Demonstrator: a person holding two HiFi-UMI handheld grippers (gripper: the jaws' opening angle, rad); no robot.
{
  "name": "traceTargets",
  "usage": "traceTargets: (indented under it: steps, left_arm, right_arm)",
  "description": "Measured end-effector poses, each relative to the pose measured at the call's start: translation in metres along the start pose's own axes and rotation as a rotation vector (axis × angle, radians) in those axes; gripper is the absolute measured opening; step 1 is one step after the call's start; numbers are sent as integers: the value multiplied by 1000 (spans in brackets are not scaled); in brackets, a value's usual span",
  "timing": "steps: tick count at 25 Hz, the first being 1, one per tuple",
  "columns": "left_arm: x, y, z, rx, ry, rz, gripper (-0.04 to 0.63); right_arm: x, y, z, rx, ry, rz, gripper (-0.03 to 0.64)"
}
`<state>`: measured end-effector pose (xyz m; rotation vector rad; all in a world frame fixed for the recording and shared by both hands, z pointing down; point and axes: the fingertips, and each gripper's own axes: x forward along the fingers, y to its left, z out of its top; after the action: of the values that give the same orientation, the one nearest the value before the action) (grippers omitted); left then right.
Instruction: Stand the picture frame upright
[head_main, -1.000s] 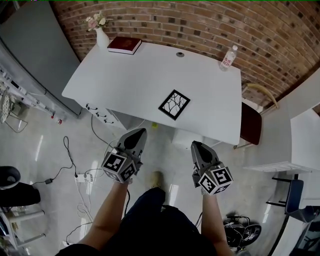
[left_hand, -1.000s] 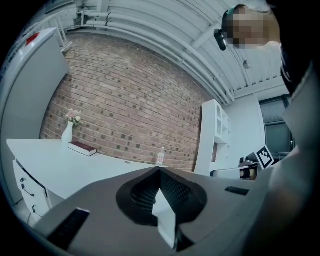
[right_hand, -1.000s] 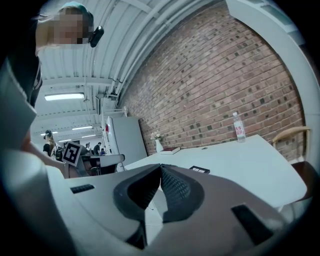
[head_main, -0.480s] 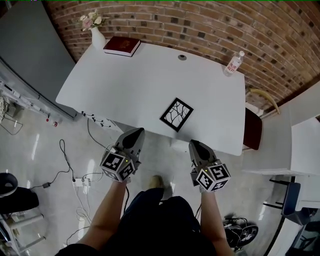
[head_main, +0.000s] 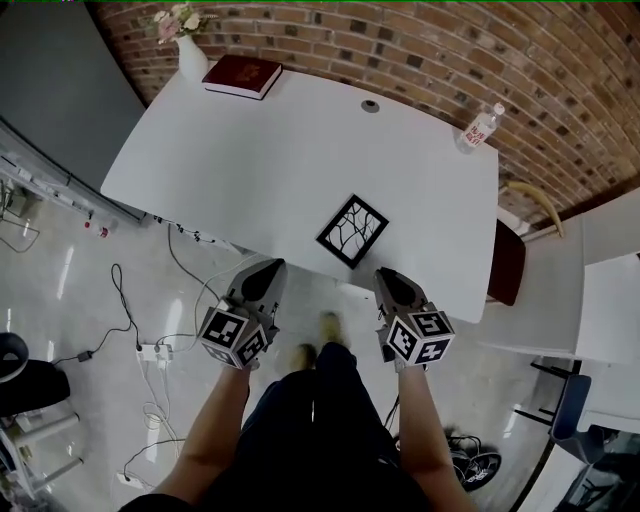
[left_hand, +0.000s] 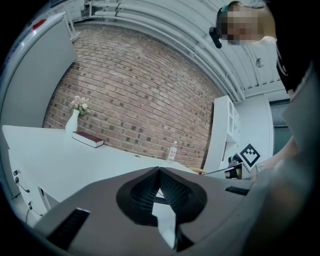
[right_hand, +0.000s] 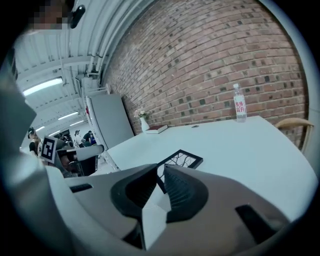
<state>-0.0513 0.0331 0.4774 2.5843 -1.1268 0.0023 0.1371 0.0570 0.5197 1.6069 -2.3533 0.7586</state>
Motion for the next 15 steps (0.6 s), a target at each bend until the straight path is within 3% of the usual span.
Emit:
traceTargets:
  steps: [5, 9, 15]
  left_arm:
    - [15, 12, -3, -16, 9, 35, 12]
    - [31, 18, -5, -9, 24, 52, 12]
    - [57, 24, -12, -3, 47, 63, 12]
  right_arm:
    - [35, -29, -1, 46, 84, -37, 46]
    - [62, -42, -5, 124, 139, -16, 89]
    - [90, -71, -15, 127, 260, -83, 129]
